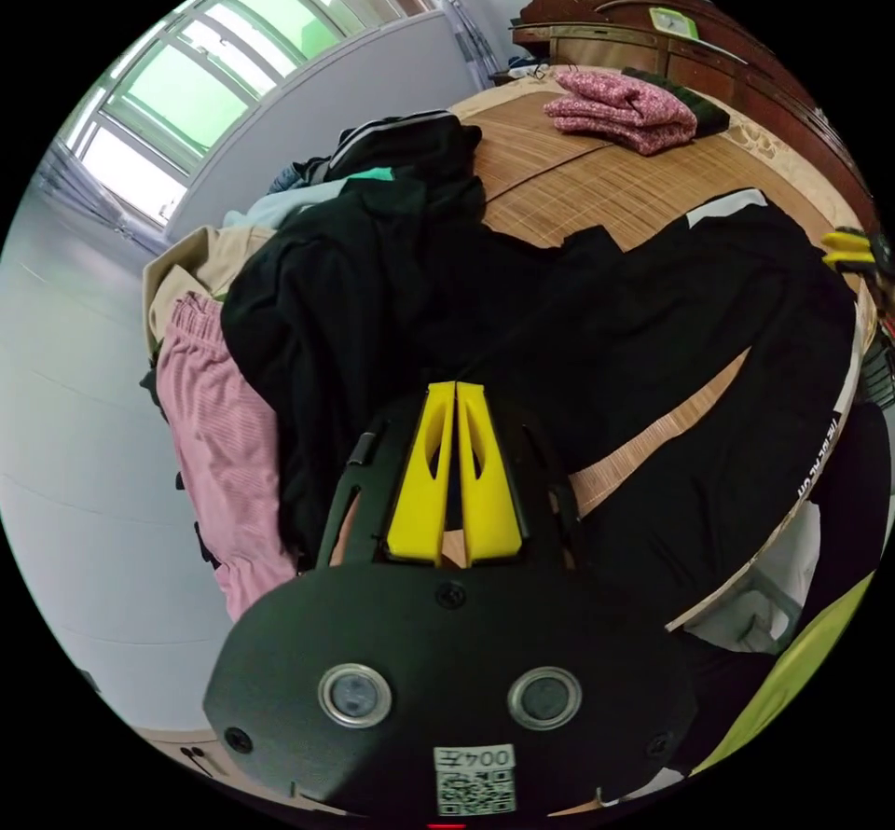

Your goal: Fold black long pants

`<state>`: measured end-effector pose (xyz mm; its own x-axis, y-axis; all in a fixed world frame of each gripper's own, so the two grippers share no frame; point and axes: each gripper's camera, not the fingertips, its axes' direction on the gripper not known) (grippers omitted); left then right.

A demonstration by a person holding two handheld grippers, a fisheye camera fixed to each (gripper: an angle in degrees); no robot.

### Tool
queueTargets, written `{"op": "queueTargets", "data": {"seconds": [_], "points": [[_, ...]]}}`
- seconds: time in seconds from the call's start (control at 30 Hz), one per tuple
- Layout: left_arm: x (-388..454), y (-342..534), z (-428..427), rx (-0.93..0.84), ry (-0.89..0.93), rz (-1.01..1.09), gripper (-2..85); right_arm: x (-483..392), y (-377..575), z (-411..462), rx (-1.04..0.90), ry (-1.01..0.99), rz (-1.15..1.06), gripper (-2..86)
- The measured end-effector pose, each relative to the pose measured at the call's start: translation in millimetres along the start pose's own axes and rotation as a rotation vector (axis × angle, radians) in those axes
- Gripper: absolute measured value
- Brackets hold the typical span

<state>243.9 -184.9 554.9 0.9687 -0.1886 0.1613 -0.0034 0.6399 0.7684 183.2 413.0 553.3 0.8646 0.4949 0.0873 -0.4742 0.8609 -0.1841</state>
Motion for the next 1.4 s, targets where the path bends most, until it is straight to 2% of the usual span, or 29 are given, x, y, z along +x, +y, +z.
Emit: {"op": "queueTargets", "data": {"seconds": [0.27, 0.5, 0.67, 0.8, 1.0, 1.27, 1.4], "points": [[-20, 42, 5, 0.019, 0.028, -0.025, 0.5, 24, -137, 76, -0.264, 0.096, -0.129, 13.4], [-25, 85, 17, 0.015, 0.018, -0.004, 0.6, 14, -181, 129, -0.488, 0.091, -0.302, 13.4], [-25, 119, 26, 0.002, 0.018, -0.011, 0.5, 19, -194, 140, -0.555, -0.161, -0.283, 4.4], [-27, 153, 33, 0.000, 0.042, -0.061, 0.5, 19, -187, 130, -0.500, -0.148, -0.267, 2.3], [-32, 218, 28, 0.047, 0.112, -0.194, 0.6, 15, -153, 69, -0.282, -0.061, -0.204, 0.8], [-10, 332, -13, 0.204, 0.129, -0.262, 0.7, -5, -55, -29, 0.006, 0.016, -0.097, 0.5], [22, 413, -28, 0.265, 0.160, -0.269, 0.7, -32, 4, -43, 0.044, 0.060, -0.105, 0.4]]}}
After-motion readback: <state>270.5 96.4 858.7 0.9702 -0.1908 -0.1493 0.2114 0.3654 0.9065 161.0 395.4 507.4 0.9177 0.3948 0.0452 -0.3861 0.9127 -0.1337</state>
